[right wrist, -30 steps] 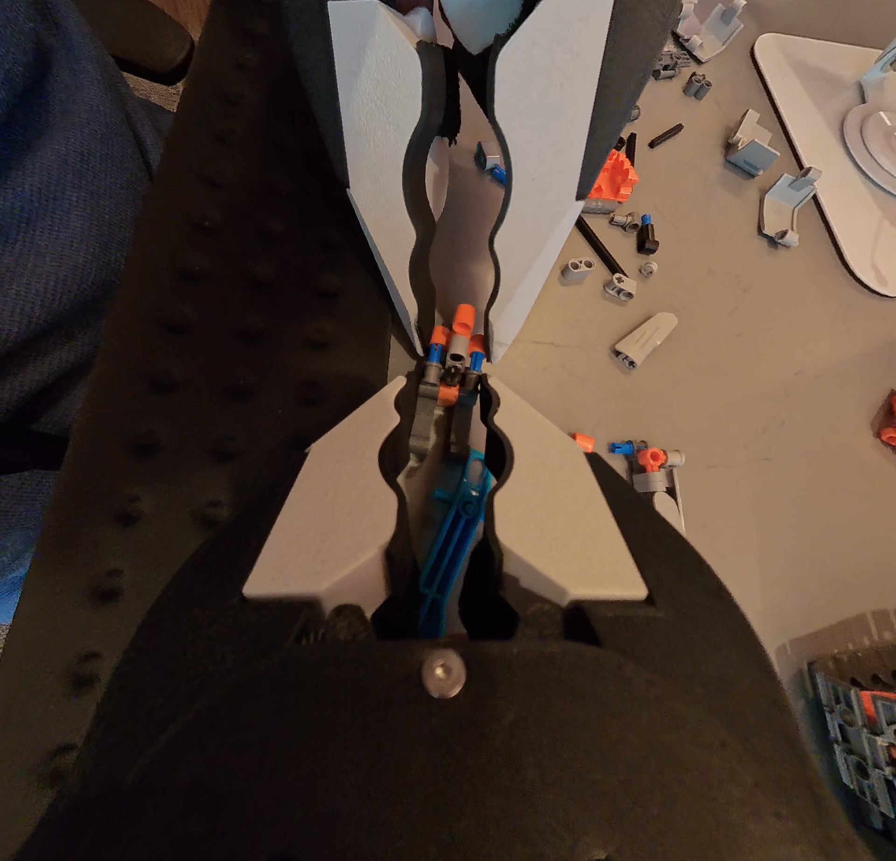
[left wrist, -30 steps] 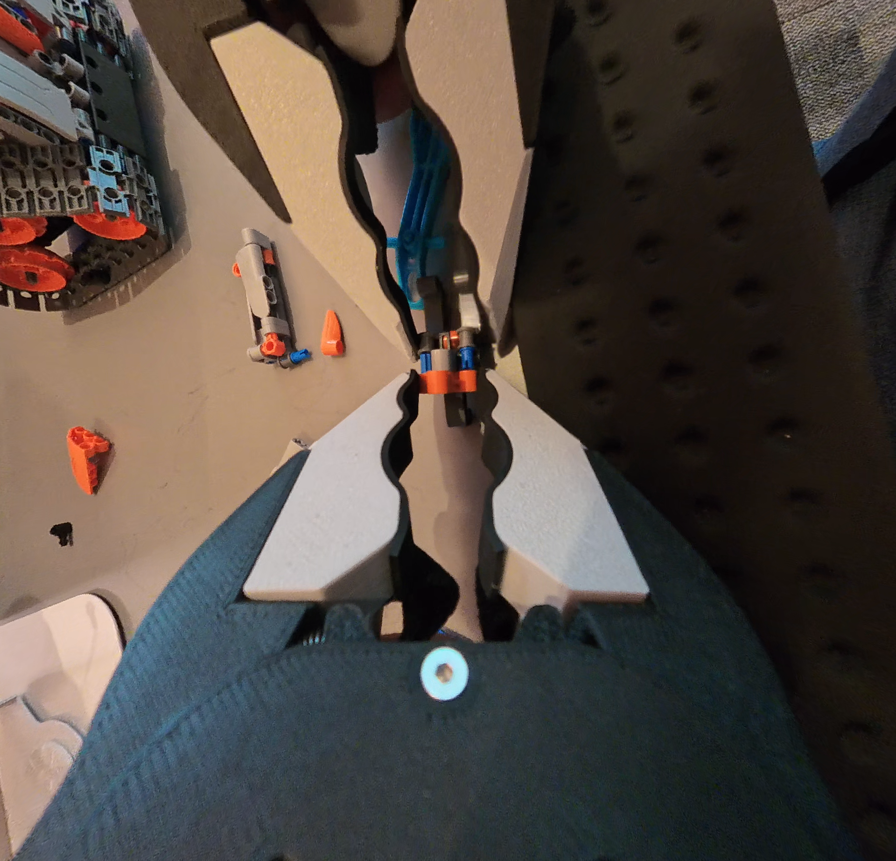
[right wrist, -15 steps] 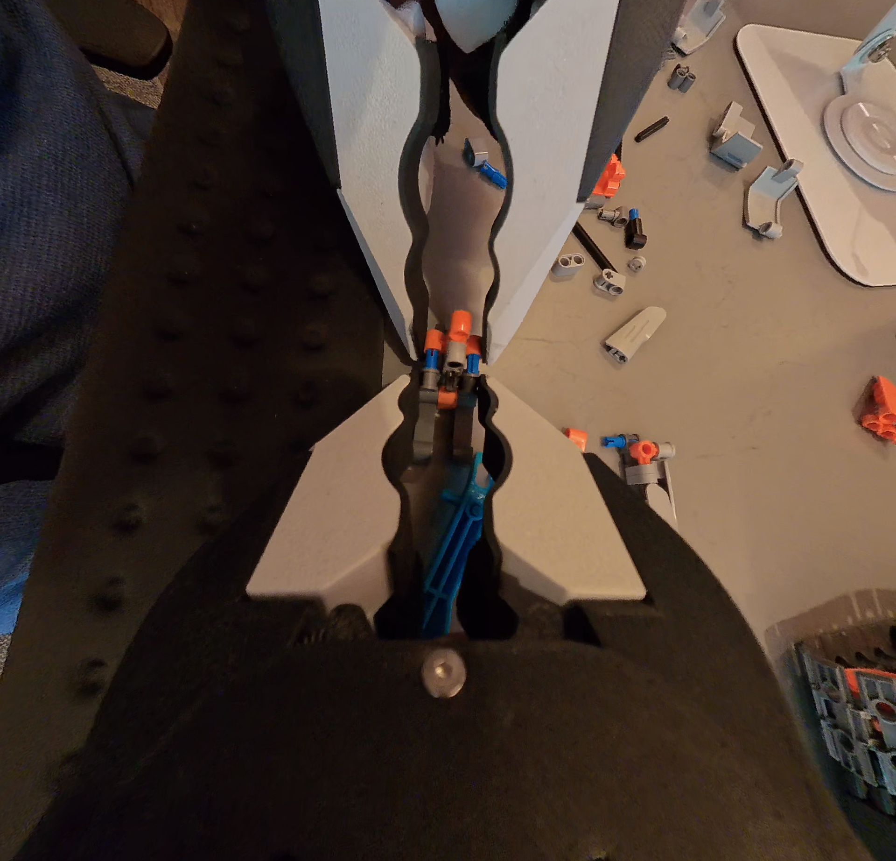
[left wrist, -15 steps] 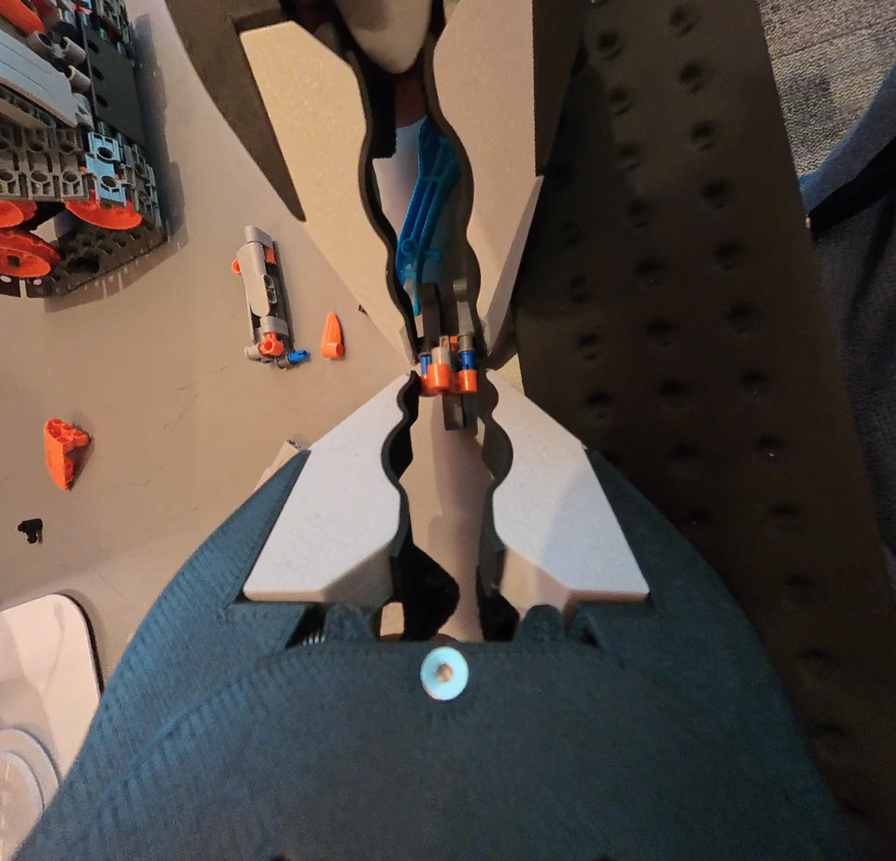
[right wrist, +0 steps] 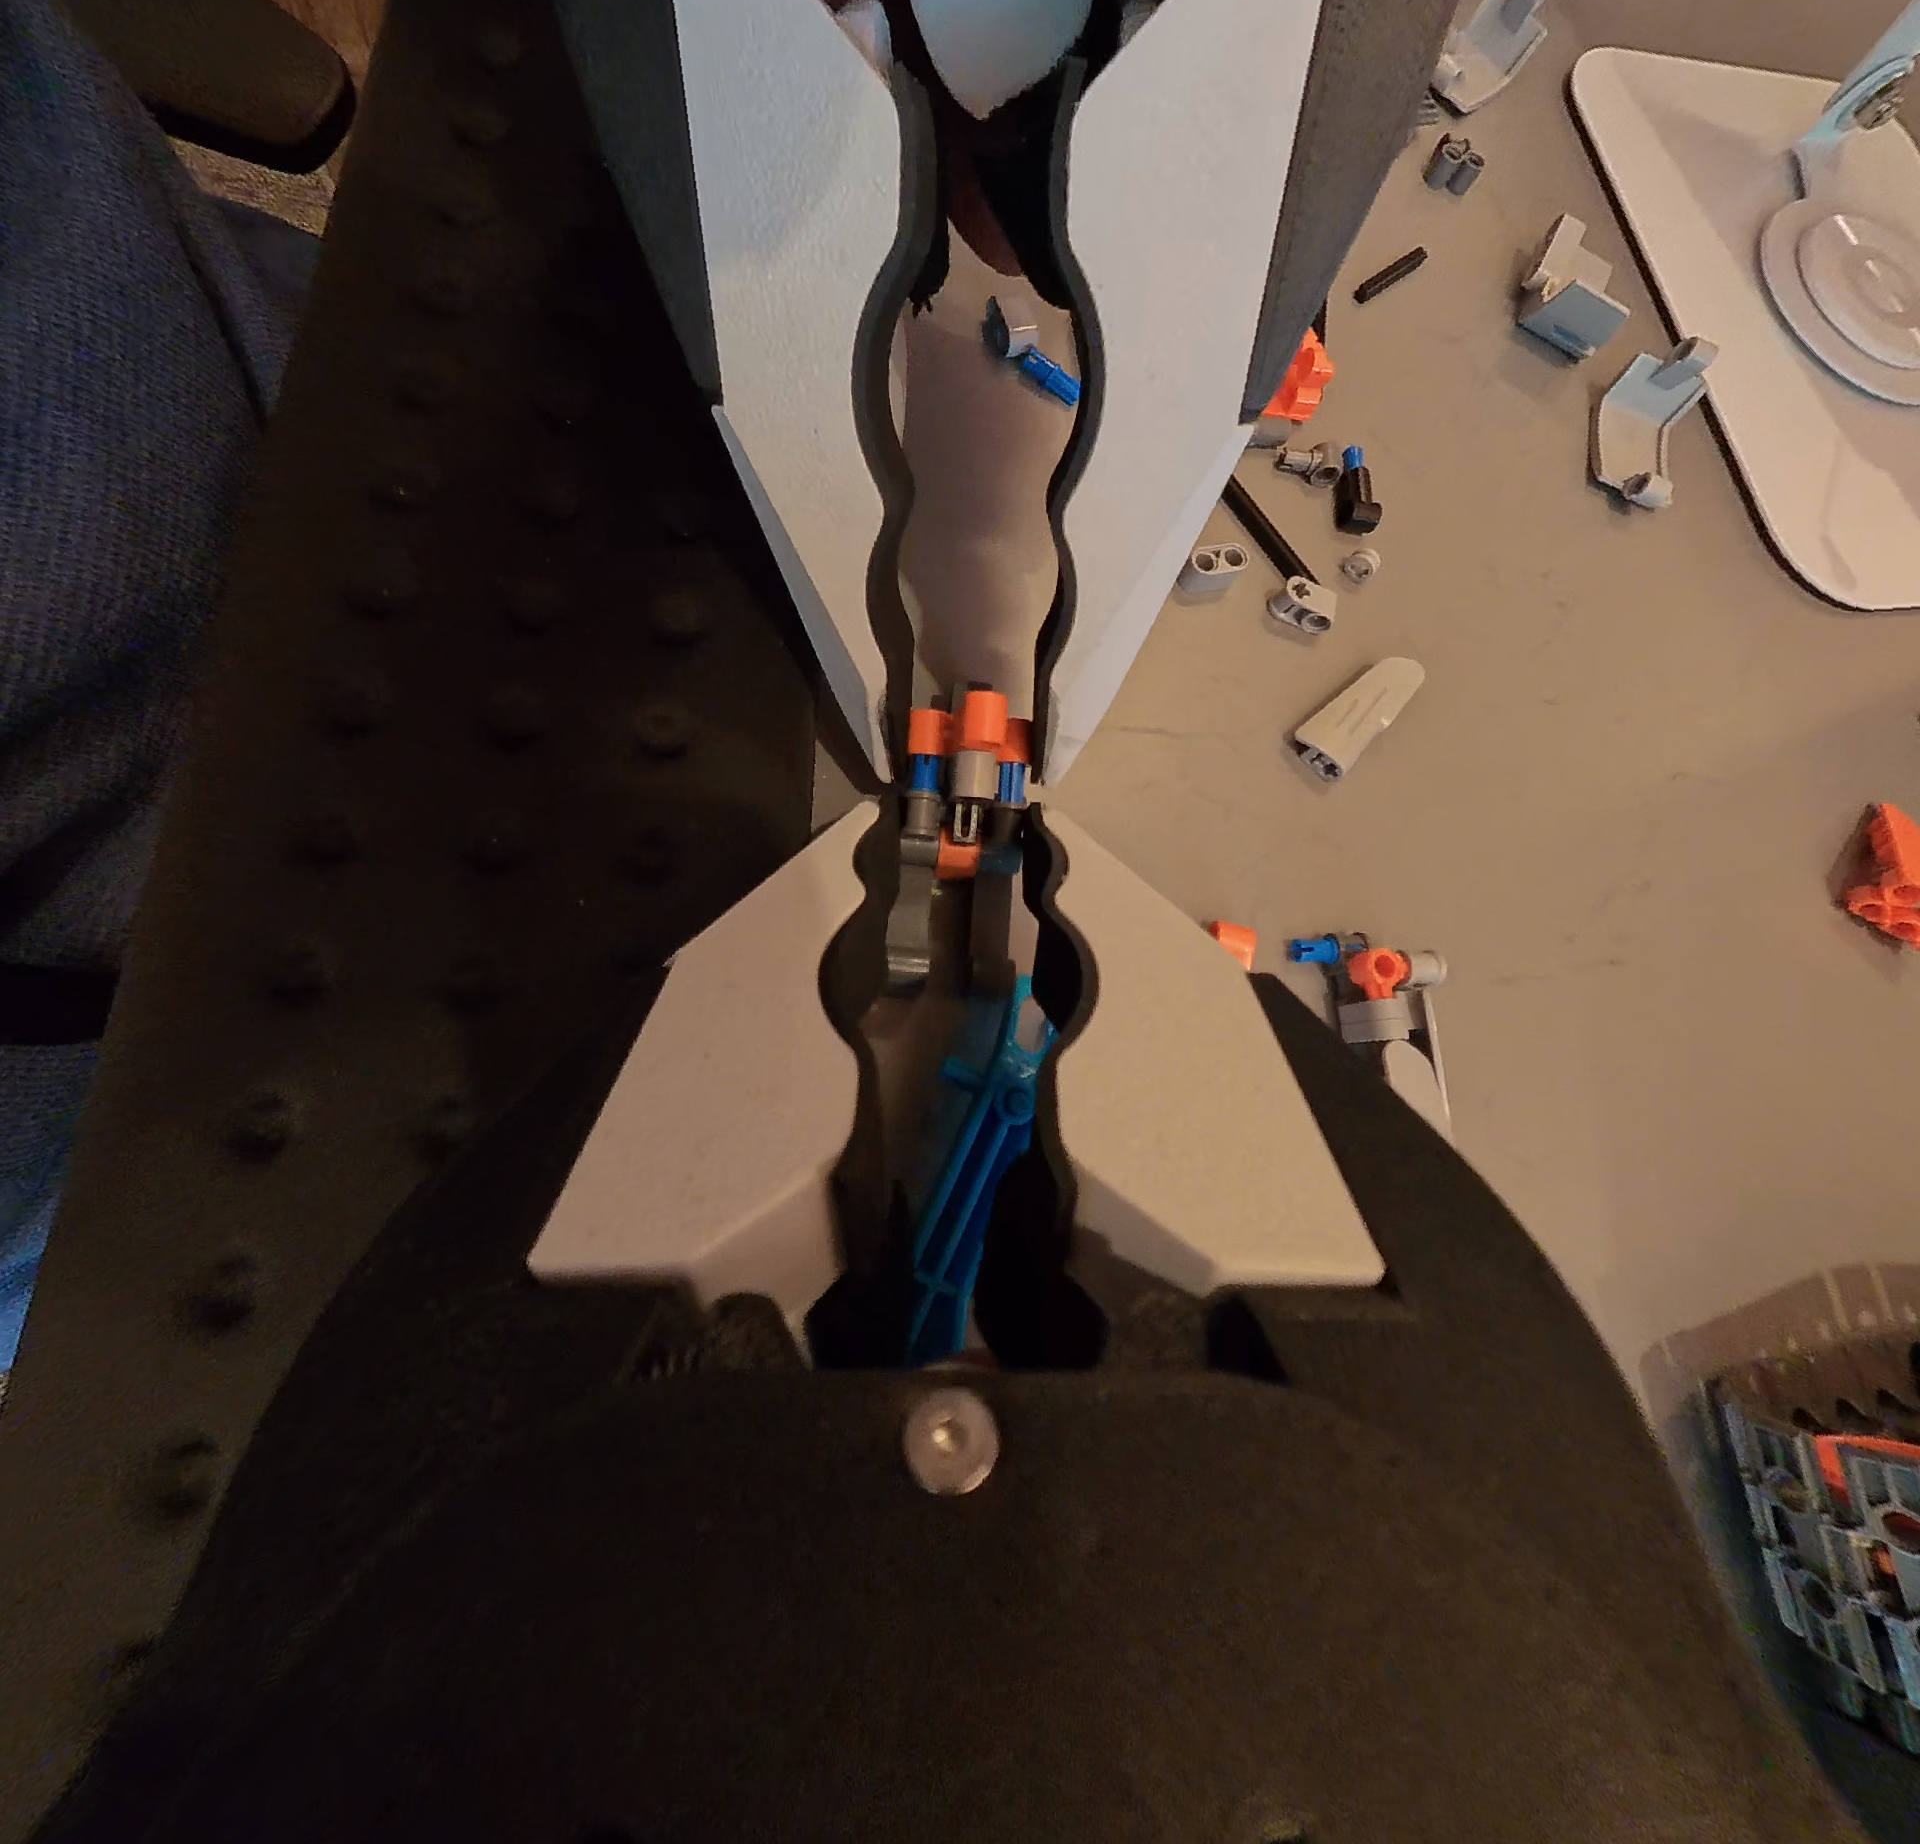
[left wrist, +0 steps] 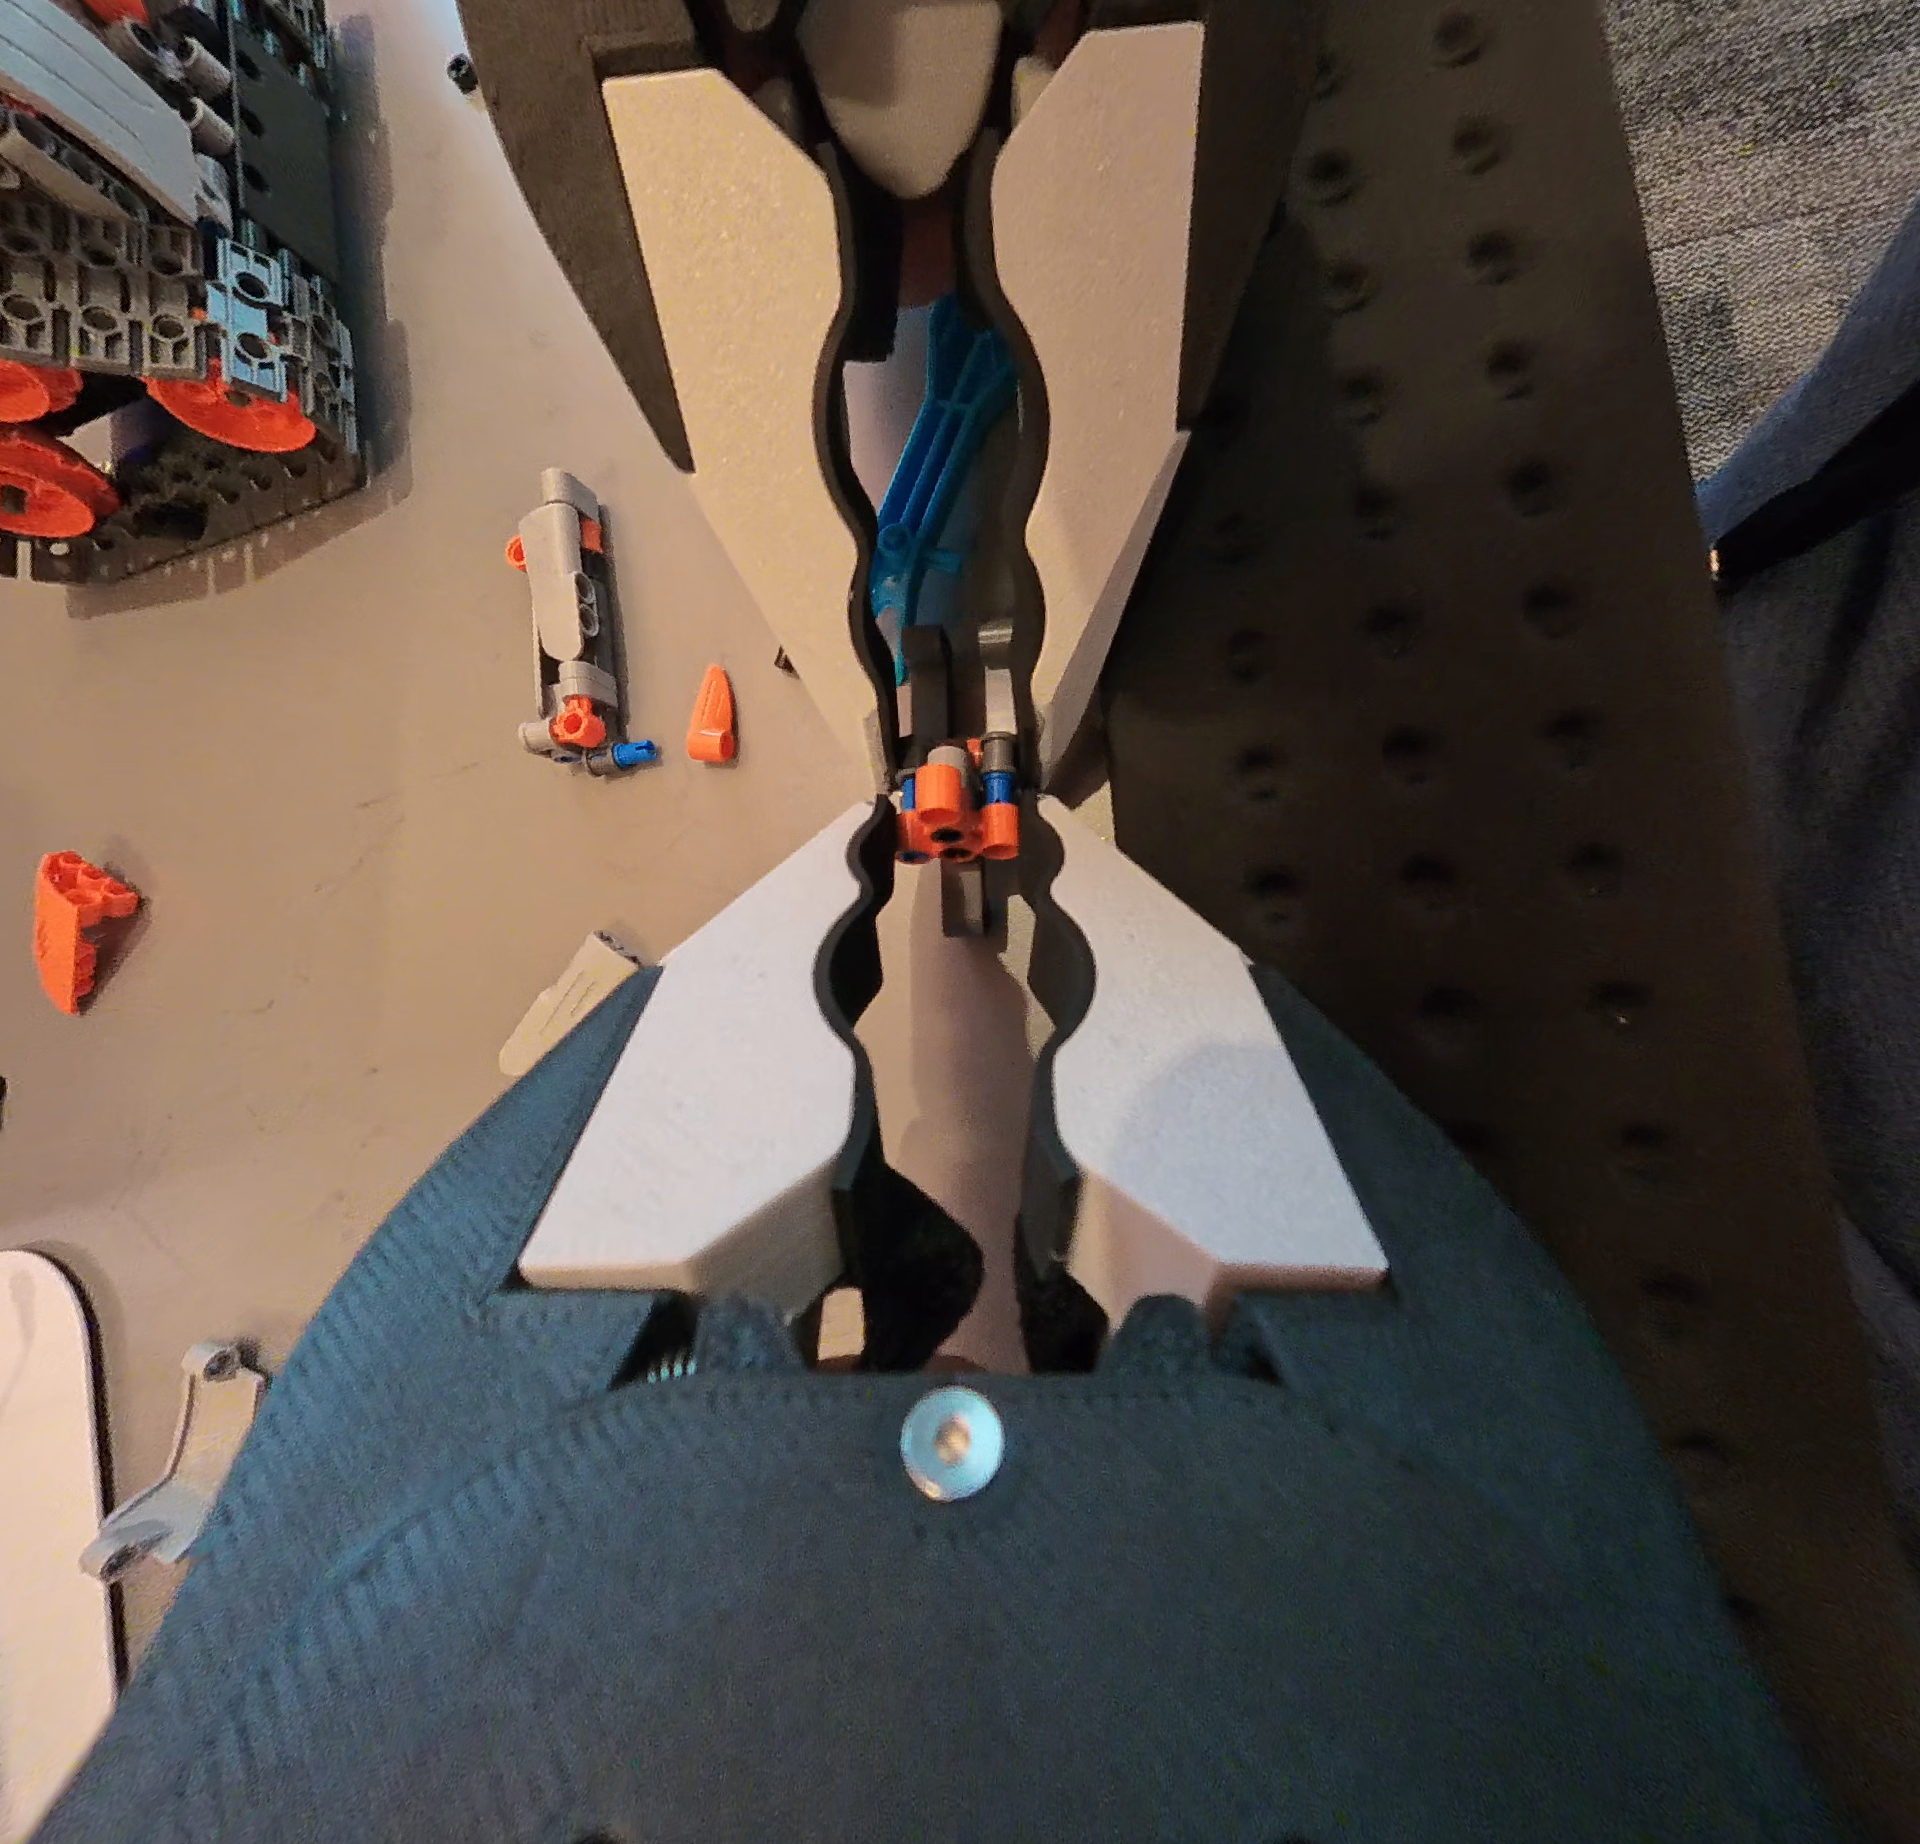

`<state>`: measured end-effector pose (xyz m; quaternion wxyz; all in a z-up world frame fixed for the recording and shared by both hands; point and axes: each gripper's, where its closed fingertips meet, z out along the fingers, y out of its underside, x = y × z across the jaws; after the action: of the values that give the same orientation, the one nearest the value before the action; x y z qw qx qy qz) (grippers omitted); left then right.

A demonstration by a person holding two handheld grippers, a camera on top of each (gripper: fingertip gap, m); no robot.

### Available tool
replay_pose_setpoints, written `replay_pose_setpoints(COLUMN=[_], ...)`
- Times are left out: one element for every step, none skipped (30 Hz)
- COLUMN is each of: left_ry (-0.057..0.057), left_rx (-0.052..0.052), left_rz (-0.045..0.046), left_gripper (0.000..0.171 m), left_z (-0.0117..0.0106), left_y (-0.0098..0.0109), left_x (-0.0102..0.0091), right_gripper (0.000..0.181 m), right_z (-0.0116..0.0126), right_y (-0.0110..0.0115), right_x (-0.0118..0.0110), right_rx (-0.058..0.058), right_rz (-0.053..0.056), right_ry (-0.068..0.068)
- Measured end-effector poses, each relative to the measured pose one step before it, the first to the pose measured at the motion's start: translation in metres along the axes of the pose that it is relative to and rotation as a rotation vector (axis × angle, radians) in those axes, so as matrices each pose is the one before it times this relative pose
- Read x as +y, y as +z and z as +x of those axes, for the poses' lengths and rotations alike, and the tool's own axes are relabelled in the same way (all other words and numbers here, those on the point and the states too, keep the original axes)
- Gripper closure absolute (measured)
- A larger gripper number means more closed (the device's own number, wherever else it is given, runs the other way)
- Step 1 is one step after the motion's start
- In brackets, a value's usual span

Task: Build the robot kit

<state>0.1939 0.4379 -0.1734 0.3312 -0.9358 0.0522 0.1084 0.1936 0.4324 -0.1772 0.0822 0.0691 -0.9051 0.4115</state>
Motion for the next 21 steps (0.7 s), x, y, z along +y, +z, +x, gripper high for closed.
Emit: replay_pose_setpoints(left_ry=[-0.0038,-0.0065,-0.0045,-0.0019,-0.0049,-0.0069,-0.0036,0.0017,0.0025,0.0001,0.0045,0.0052,0.0082,0.0097,0.0079,0.01,0.0114,0.0125,0.0074,0.0023,-0.0021], left_rx=[-0.0031,0.001,0.0015,0.001,0.0051,0.0045,0.0019,-0.0007,-0.0015,-0.0001,0.0003,0.0004,-0.0024,-0.0055,-0.0055,-0.0093,-0.0115,-0.0107,-0.0088,-0.0052,-0.0013], left_rz=[-0.00045,-0.00085,0.00079,0.00139,0.00087,0.00454,0.00164,-0.00298,-0.00421,-0.00215,-0.00402,-0.00664,-0.00316,0.00005,-0.0024,-0.0002,-0.00161,-0.00441,-0.00101,0.00238,0.00281], left_gripper=[0.151,0.151,0.151,0.151,0.151,0.151,0.151,0.151,0.151,0.151,0.151,0.151,0.151,0.151,0.151,0.151,0.151,0.151,0.151,0.151,0.151], left_z=[-0.00007,-0.00008,-0.0001,-0.00019,-0.00006,-0.00012,0.00009,0.00008,0.0,0.00005,0.00013,0.00005,-0.00019,-0.00007,-0.00002,-0.00016,0.0,0.00015,-0.00011,-0.00003,0.00014], left_y=[0.00008,0.00019,0.00007,0.00038,0.00035,0.00041,0.00036,-0.00013,0.00002,0.00007,0.00004,-0.00004,-0.00007,0.00003,-0.00011,-0.00029,-0.00001,-0.00012,-0.00017,-0.00002,-0.0001], left_x=[-0.00011,0.00008,-0.00022,-0.00021,0.00026,-0.00015,0.0001,0.00022,0.00007,-0.00016,0.00018,0.00011,-0.00035,-0.00041,0.00008,-0.00039,-0.00031,0.00002,-0.00039,-0.00002,0.00025], right_gripper=[0.16,0.16,0.16,0.161,0.161,0.161,0.161,0.161,0.161,0.161,0.161,0.161,0.16,0.161,0.161,0.16,0.16,0.16,0.16,0.16,0.161], right_z=[-0.00007,0.00006,0.00009,0.00008,0.00013,0.00008,0.00002,-0.00001,-0.0001,0.00006,-0.00007,0.0,0.00005,0.00001,0.00001,-0.00006,0.0,-0.00006,-0.0001,0.00002,-0.00003], right_y=[0.00001,0.00006,0.00013,0.00002,0.00002,0.00003,0.00003,0.00018,0.00025,0.00012,-0.00008,0.00001,0.00002,-0.00027,-0.0001,-0.00006,-0.00032,-0.00005,0.00002,-0.00011,0.00012], right_x=[-0.00004,-0.00001,-0.00006,0.00014,0.00006,0.00004,0.00002,-0.00025,-0.00019,-0.00006,-0.00005,-0.00007,0.00008,0.00032,0.0001,0.00004,0.00006,-0.00001,-0.00002,0.00003,-0.00016], right_rx=[0.0011,-0.0005,-0.0004,0.0029,-0.0006,-0.0019,0.0007,0.0003,-0.0008,0.0004,0.0028,0.0001,-0.0028,-0.0018,-0.0013,-0.0026,-0.006,-0.001,-0.0005,-0.0017,-0.0004], right_rz=[-0.0013,0.0018,0.0004,-0.0016,0.0013,0.0009,-0.0001,-0.0002,-0.0007,-0.0013,-0.0007,0.0003,0.0001,-0.0013,0.0013,0.0026,0.003,0.0026,0.0016,0.0015,0.002], right_ry=[-0.0037,0.0006,0.0022,-0.0069,-0.0008,0.0019,-0.0033,-0.0045,-0.0011,-0.0026,-0.0075,-0.0012,0.0051,0.0019,0.0025,0.0049,0.0093,-0.0004,-0.0001,-0.0012,-0.0021])
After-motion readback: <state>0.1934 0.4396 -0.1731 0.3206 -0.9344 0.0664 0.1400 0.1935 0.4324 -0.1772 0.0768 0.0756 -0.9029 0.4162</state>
